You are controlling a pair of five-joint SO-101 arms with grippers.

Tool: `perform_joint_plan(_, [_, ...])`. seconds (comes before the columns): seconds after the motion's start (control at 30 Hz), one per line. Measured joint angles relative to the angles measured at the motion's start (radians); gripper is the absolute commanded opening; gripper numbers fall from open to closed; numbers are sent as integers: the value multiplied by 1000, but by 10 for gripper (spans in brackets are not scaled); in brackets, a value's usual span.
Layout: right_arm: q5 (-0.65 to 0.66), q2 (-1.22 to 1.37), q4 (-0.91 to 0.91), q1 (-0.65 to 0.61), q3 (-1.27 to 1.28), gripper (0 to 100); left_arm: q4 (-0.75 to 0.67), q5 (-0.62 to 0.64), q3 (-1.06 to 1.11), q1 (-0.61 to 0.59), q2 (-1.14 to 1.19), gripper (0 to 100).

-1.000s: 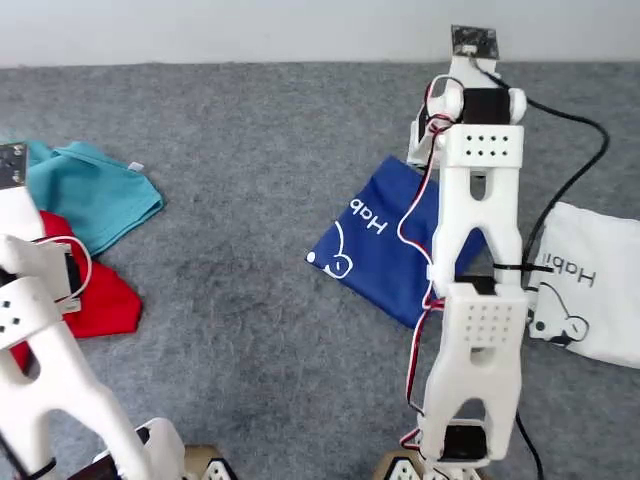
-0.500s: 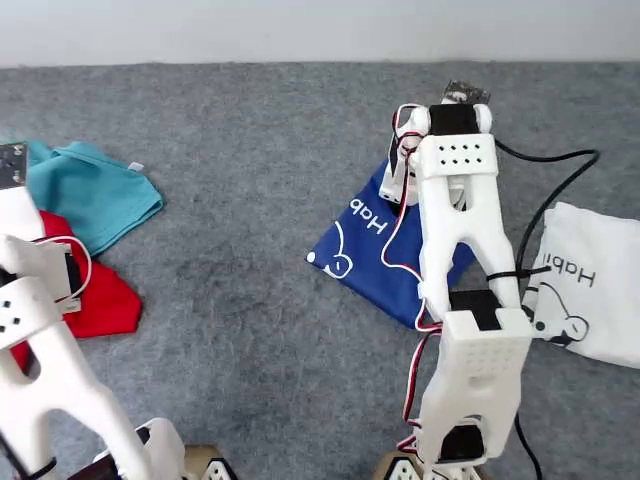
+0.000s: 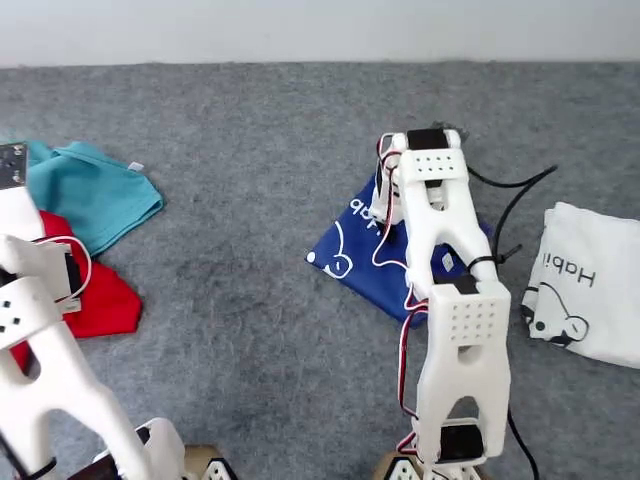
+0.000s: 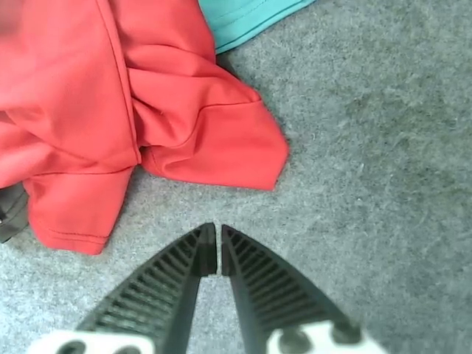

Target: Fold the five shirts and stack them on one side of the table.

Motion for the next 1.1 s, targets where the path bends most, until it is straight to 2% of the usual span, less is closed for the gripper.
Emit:
perform_joint_plan(0.17, [0,55,-31,-2,-8,511,0,0,0,0,0,21])
perform_joint_plan(0.23, [0,78,-31,-2,-18,461,0,0,0,0,0,21])
perform_joint_plan(0.3, [0,83,-31,-2,-18,355,0,0,0,0,0,21])
perform_joint_plan(0.47, [0,84,-31,11,-20,0,0,0,0,0,0,21])
perform_joint_plan(0.57, [0,84,-31,25,-20,75,0,0,0,0,0,21])
perform_joint_plan(0.7, [3,83,-28,69,-18,3,0,0,0,0,0,21])
perform_joint_plan(0.73, [21,83,-28,77,-18,10,0,0,0,0,0,21])
perform_joint_plan(0.9, [206,37,8,81,-5,10,0,0,0,0,0,21])
perform_joint_plan(1.1, [361,-84,107,91,-2,10,0,0,0,0,0,21])
